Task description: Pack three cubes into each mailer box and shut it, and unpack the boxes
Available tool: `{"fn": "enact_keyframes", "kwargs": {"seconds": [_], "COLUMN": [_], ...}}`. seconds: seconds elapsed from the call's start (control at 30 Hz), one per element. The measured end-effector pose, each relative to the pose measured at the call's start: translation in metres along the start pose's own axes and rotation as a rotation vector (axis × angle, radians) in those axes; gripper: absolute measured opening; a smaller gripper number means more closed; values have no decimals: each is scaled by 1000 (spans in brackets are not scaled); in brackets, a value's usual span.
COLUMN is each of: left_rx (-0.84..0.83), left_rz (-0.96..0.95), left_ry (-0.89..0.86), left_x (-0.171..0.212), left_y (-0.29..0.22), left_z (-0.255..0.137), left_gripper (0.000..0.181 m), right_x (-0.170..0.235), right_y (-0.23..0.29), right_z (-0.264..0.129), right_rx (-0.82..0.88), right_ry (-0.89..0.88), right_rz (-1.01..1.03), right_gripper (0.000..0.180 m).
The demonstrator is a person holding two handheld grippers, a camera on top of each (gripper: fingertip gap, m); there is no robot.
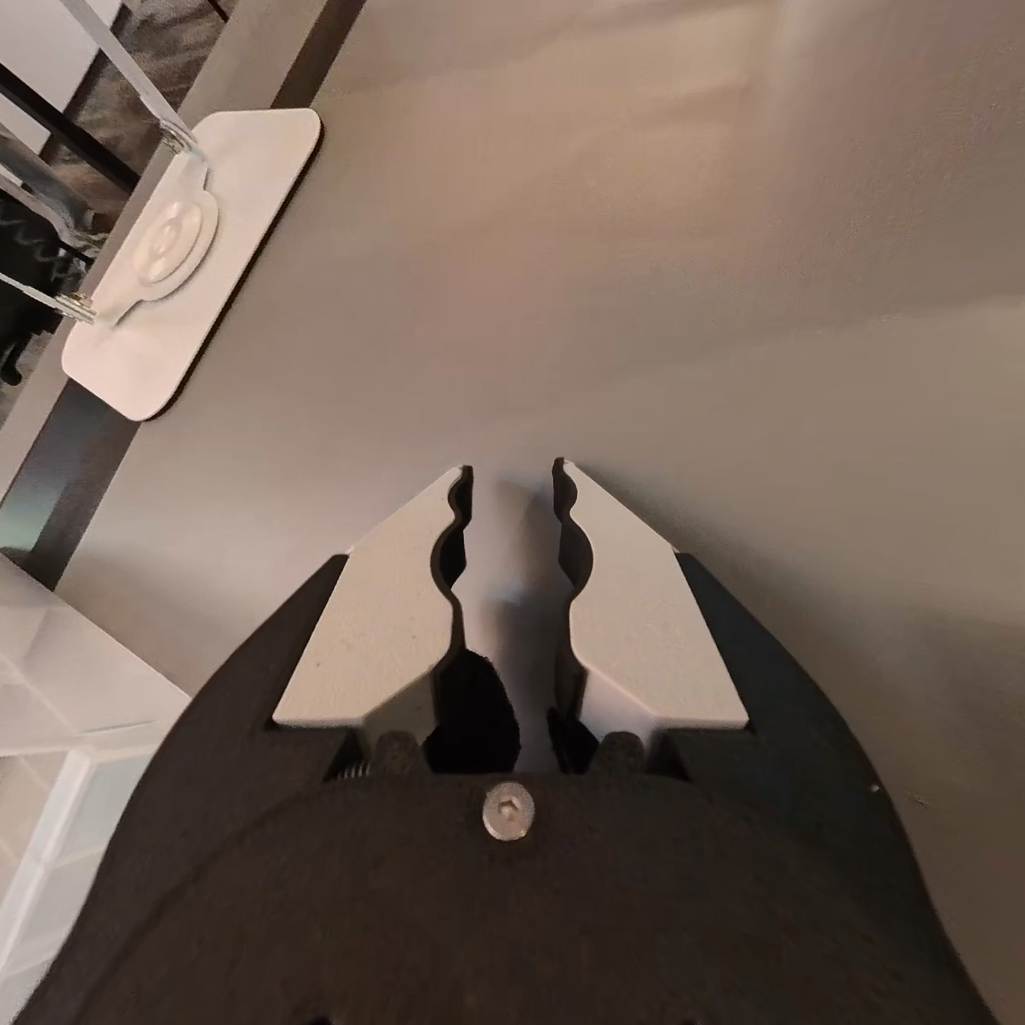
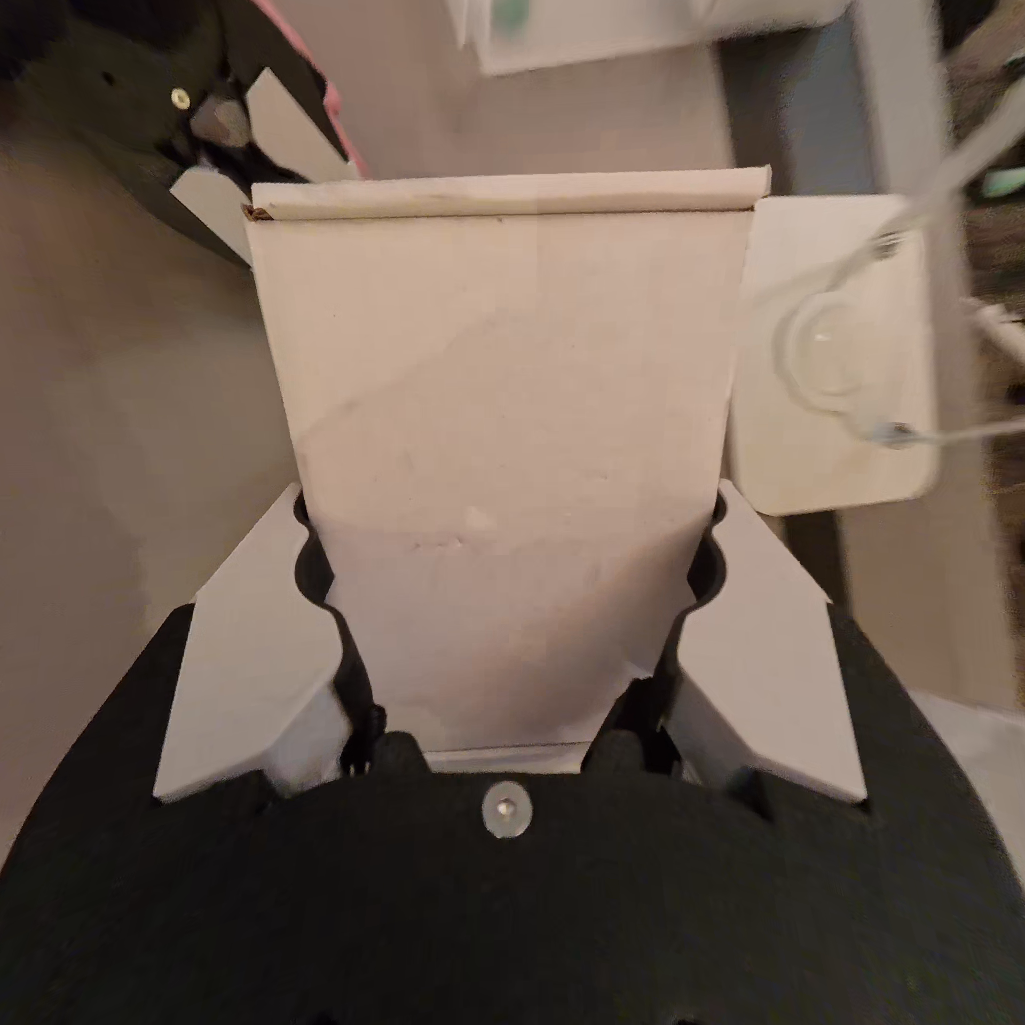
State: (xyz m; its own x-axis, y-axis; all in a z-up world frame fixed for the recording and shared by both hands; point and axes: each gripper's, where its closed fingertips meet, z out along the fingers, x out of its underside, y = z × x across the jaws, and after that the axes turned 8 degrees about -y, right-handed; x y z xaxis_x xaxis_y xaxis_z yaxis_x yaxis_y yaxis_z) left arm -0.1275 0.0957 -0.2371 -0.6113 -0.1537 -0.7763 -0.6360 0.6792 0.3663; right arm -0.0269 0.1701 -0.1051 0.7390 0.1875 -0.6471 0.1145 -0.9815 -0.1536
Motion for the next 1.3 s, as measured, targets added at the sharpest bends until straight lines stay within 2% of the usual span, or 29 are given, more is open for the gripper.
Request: {"fn": "enact_keyframes", "kwargs": {"seconds": [0.07, 0.17, 0.27, 0.37, 0.47, 0.6, 0.8, 0.9, 0.93, 0.97, 1.1, 1.2, 1.3], "left_rx": [-2, -2, -4, -4, -7, 0, 0, -1, -2, -2, -4, -5, -2], "left_rz": [6, 9, 9, 8, 16, 18, 23, 29, 29, 30, 28, 22, 22], "left_ry": [2, 4, 7, 8, 6, 5, 4, 4, 4, 4, 4, 3, 0], "left_x": [0, 0, 0, 0, 0, 0, 0, 0, 0, 0, 0, 0, -1], "left_y": [0, 0, 1, 1, 1, 0, -1, -1, -1, -1, 0, 0, 0], "left_z": [0, 1, 2, 3, 2, 3, 3, 3, 3, 3, 3, 3, 3], "left_gripper": [26, 25, 23, 22, 22, 22, 21, 20, 20, 20, 21, 23, 24], "right_x": [5, 33, 74, 124, 170, 224, 254, 273, 282, 288, 277, 249, 238], "right_y": [-29, -78, -120, -156, -173, -174, -186, -203, -210, -212, -218, -216, -209], "right_z": [-40, -93, -135, -160, -159, -128, -76, -63, -63, -62, -77, -97, -96], "right_rx": [82, 192, 273, 327, 298, 206, 107, 137, 157, 159, 210, 275, 288], "right_ry": [12, 83, 193, 333, 435, 602, 664, 738, 781, 800, 770, 679, 611], "right_rz": [-10, 0, 7, 3, 8, -71, -226, -271, -278, -274, -263, -226, -227], "right_gripper": [133, 133, 133, 133, 133, 133, 132, 132, 136, 149, 146, 128, 122]}}
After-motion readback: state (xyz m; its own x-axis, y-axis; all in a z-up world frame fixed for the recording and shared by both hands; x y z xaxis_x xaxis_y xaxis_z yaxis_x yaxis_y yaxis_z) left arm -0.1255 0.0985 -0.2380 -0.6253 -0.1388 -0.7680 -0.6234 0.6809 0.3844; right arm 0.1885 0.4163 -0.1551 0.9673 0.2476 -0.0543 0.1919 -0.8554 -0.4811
